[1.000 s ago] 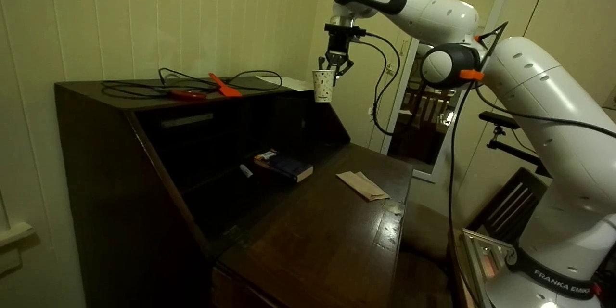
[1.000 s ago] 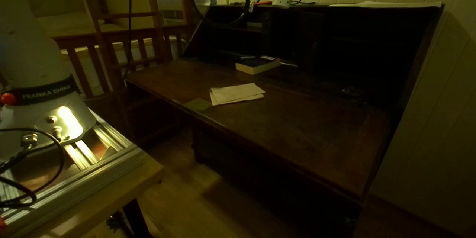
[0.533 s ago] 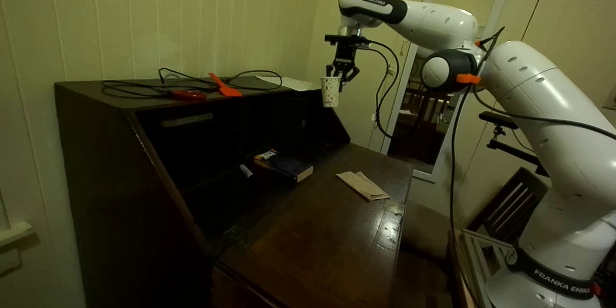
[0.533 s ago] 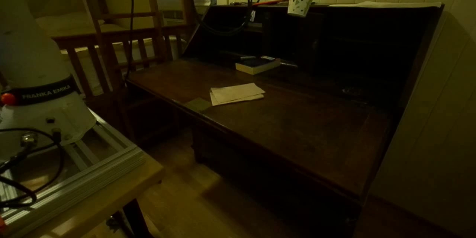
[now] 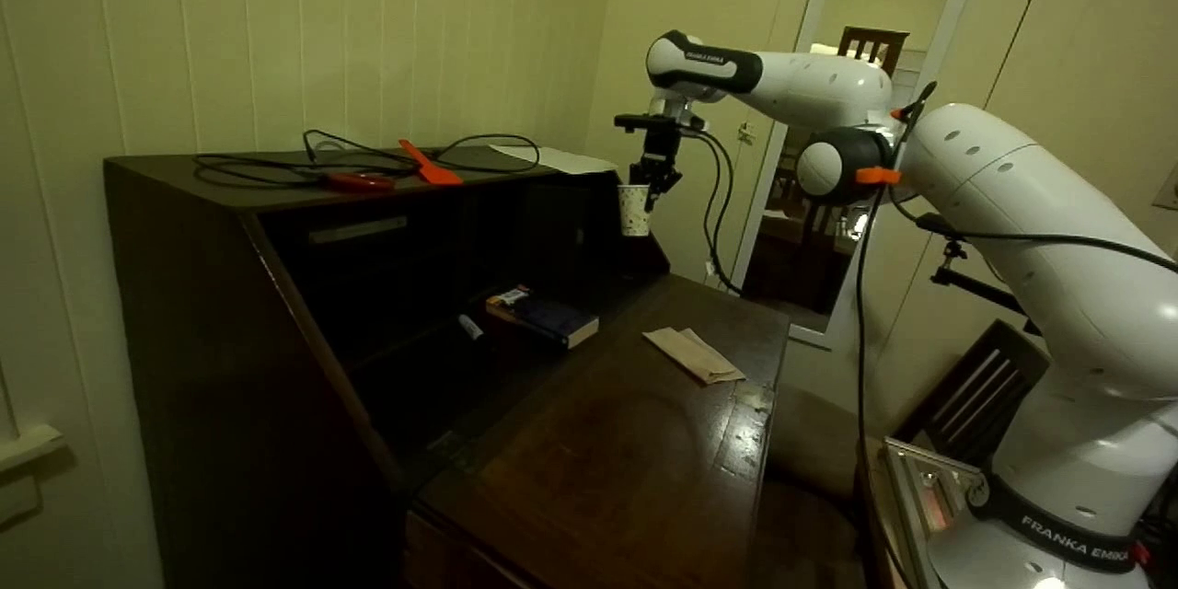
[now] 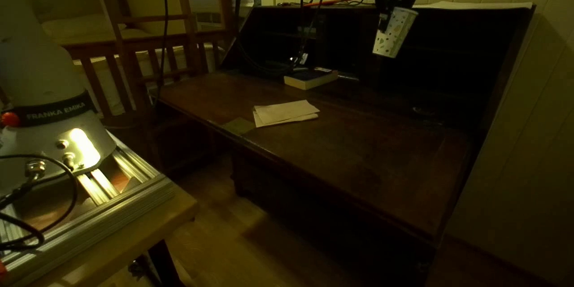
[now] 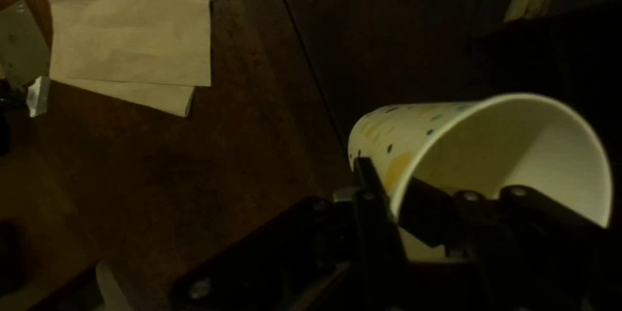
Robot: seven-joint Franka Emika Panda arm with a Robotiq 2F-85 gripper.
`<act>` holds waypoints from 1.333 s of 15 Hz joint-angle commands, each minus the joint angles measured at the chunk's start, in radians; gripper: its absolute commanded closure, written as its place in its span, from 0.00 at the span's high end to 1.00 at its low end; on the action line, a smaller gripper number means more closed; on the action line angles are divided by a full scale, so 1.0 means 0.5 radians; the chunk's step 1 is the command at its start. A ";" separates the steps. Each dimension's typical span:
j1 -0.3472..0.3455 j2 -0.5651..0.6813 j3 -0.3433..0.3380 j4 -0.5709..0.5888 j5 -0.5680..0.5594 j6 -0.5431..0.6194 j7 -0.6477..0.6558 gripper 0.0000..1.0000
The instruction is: Pick up the cup from the top of the cabinet and put it on the cabinet
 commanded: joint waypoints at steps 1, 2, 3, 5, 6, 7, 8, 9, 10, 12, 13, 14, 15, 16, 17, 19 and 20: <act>0.074 0.179 -0.039 0.072 -0.068 0.139 0.372 0.01; 0.088 0.217 -0.041 0.073 -0.077 0.172 0.456 0.01; 0.101 0.249 -0.042 0.075 -0.087 0.193 0.531 0.01; 0.122 0.294 -0.060 0.084 -0.116 0.235 0.687 0.01; 0.118 0.295 -0.070 0.074 -0.126 0.257 0.768 0.01; 0.114 0.302 -0.076 0.075 -0.135 0.272 0.836 0.01; 0.102 0.301 -0.084 0.081 -0.142 0.294 0.908 0.01; 0.097 0.286 -0.091 0.062 -0.153 0.322 0.963 0.01; 0.091 0.266 -0.099 0.040 -0.161 0.371 1.015 0.01; 0.085 0.243 -0.114 -0.005 -0.180 0.455 1.091 0.01; 0.076 0.239 -0.097 -0.013 -0.172 0.465 1.086 0.01; 0.026 0.225 0.021 -0.013 -0.066 0.471 0.931 0.01; 0.011 0.215 0.076 -0.008 -0.022 0.474 0.849 0.01; 0.006 0.197 0.113 -0.003 -0.007 0.465 0.776 0.01; 0.037 0.227 0.038 -0.028 -0.090 0.471 0.891 0.06; 0.030 0.202 0.082 -0.027 -0.069 0.470 0.830 0.06; 0.030 0.195 0.089 -0.027 -0.066 0.470 0.820 0.01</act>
